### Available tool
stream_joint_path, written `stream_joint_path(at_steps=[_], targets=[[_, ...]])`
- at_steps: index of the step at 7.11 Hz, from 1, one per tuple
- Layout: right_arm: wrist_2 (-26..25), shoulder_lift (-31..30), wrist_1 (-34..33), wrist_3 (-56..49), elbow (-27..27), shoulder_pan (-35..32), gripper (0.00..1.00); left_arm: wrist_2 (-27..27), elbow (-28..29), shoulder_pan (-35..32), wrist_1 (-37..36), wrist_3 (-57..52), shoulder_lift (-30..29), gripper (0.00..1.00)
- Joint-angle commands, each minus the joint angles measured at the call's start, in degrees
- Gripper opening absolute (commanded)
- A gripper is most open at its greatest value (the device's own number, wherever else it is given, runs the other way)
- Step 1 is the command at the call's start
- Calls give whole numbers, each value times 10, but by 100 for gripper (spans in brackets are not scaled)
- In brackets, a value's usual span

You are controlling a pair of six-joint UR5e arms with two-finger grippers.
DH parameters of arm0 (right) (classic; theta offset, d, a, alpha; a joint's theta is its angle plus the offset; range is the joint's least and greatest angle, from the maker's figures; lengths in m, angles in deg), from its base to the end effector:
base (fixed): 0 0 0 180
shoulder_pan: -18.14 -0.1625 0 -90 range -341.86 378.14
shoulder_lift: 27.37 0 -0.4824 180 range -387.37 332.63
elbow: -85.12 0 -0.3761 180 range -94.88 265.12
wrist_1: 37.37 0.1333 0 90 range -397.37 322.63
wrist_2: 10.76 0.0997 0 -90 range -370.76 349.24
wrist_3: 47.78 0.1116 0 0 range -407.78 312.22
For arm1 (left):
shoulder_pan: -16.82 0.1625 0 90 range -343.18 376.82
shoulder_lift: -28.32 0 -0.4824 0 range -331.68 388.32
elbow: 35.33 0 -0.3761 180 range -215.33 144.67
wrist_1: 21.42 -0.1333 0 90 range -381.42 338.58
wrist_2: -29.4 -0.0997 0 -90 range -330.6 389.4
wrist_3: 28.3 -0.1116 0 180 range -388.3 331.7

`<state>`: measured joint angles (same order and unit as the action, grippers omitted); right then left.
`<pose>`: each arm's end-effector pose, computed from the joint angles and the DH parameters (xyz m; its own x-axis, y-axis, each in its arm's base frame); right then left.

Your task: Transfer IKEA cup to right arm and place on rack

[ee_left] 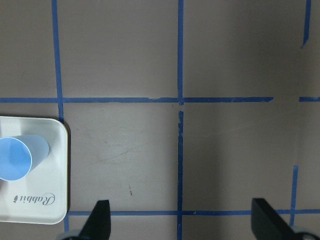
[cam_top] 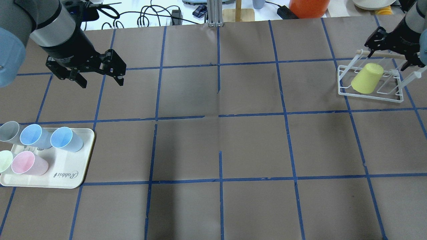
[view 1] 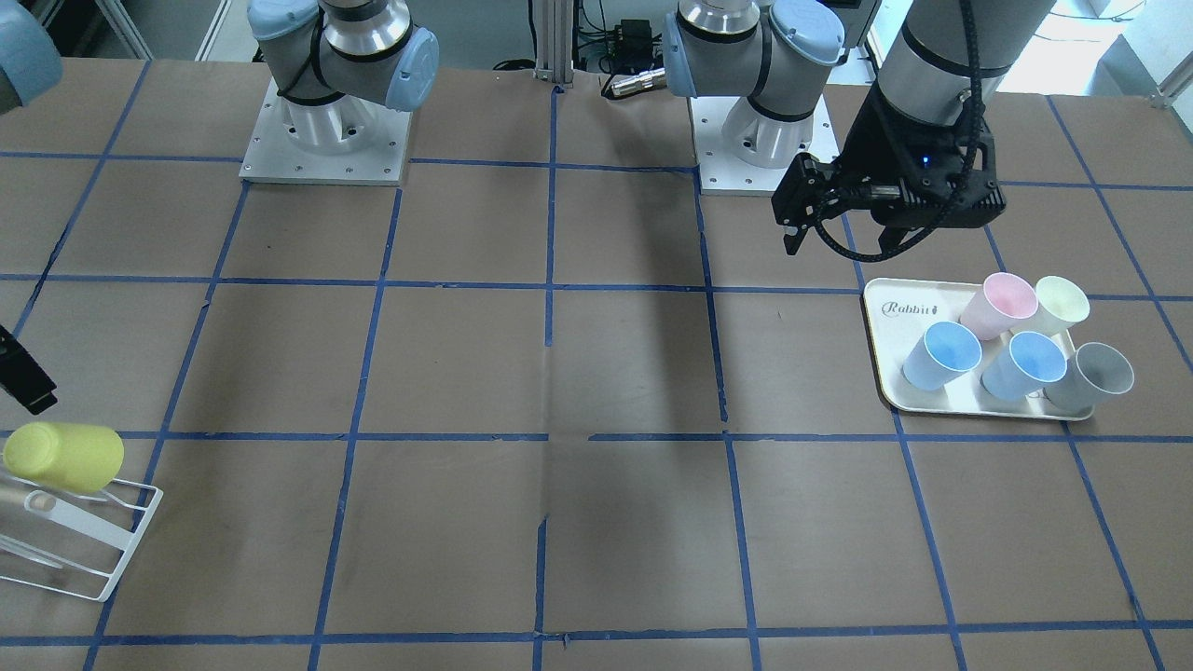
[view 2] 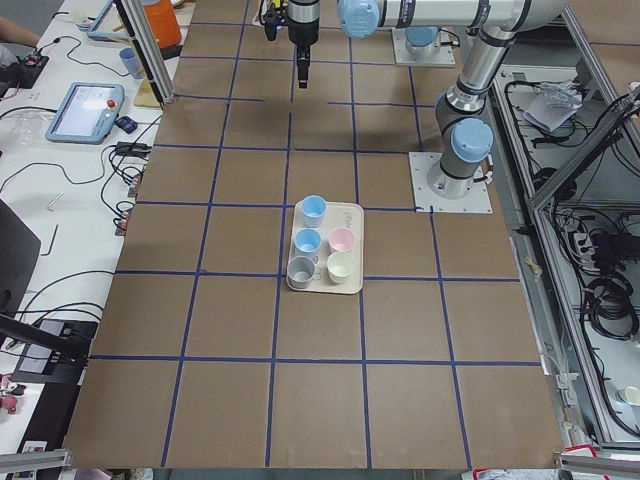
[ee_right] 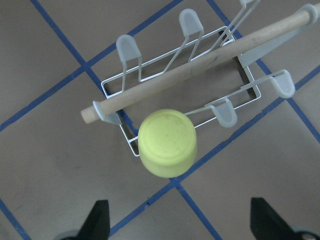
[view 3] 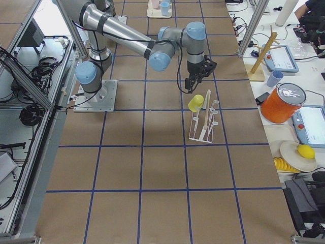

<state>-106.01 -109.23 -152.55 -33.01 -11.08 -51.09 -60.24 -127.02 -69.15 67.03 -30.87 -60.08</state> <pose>-0.0805 -0.5593 0.4565 -0.8056 0.5911 0.0390 0.5726 0.7939 -0.2048 -0.1010 -0.4734 0.5351 -0.9997 -0.0253 0.0051 -0.0255 0.9993 -0.0257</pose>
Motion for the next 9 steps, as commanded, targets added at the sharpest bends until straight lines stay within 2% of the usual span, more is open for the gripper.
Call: stream_joint_path(at_steps=[1, 3, 4, 5, 7, 9], targets=[[1, -47, 73, -1, 0, -39, 100, -1, 3, 17, 4, -1, 1, 100], [4, -84, 150, -2, 12, -95, 100, 0, 2, 17, 4, -1, 1, 100], [32, -101, 179, -2, 18, -122, 100, -1, -2, 13, 4, 0, 1, 100], [38, -103, 217, -1, 29, -144, 100, 0, 1, 15, 6, 0, -2, 100], [39, -114, 290, -2, 76, -194, 100, -1, -1, 14, 9, 0, 0, 100], [38, -127, 306, -3, 68, -216, 100, 2, 2, 14, 9, 0, -3, 100]])
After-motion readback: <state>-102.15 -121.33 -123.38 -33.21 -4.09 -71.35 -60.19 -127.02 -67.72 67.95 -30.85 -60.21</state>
